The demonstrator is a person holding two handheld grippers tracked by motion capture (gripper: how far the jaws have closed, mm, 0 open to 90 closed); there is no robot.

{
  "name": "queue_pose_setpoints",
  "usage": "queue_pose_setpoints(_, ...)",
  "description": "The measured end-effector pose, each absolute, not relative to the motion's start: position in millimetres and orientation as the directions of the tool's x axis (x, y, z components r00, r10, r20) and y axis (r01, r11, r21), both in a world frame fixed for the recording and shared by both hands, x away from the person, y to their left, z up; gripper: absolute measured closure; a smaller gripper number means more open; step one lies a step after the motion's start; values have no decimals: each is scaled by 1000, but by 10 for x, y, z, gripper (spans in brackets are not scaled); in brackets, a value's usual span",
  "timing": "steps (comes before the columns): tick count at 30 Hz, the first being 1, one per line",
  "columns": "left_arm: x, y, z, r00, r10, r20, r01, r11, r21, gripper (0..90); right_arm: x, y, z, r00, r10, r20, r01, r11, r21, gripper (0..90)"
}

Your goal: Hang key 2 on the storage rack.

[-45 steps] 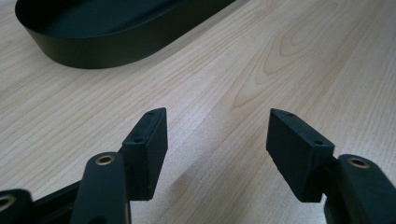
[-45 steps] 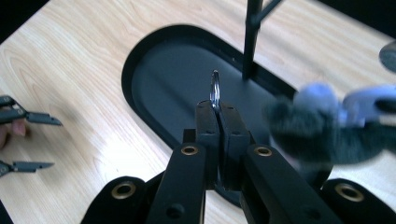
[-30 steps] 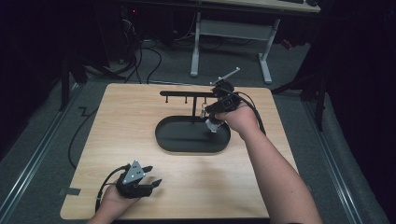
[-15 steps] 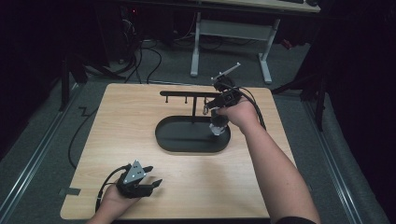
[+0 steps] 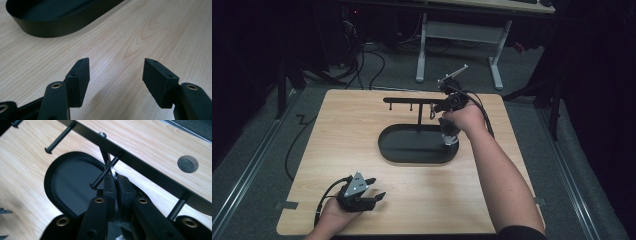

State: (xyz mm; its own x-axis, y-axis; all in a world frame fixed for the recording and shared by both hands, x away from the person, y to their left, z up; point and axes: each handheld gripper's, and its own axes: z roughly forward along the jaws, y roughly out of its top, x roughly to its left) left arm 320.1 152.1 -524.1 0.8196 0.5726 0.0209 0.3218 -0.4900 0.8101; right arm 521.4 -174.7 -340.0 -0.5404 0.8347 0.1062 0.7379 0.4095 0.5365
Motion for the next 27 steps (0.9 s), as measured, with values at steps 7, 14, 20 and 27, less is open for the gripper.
queue_pose_setpoints(7, 3199, 1506, -5241, 825, 564, 33, 314, -507, 803, 393, 5103, -1757, -3320, -539, 837, 90, 727, 409, 551, 797)
queue_pose_setpoints(14, 3200, 1506, -5237, 821, 570, 35, 312, -498, 809, 393, 4949, -1790, -3353, -545, 835, 73, 729, 430, 533, 723)
queue_pose_setpoints(20, 3205, 1497, -5242, 820, 572, 38, 312, -502, 807, 393, 4817, -1813, -3453, -556, 829, 67, 730, 447, 517, 566)
queue_pose_setpoints(27, 3206, 1491, -5240, 819, 572, 35, 312, -496, 811, 392, 4690, -1882, -3652, -557, 826, 85, 731, 439, 523, 471)
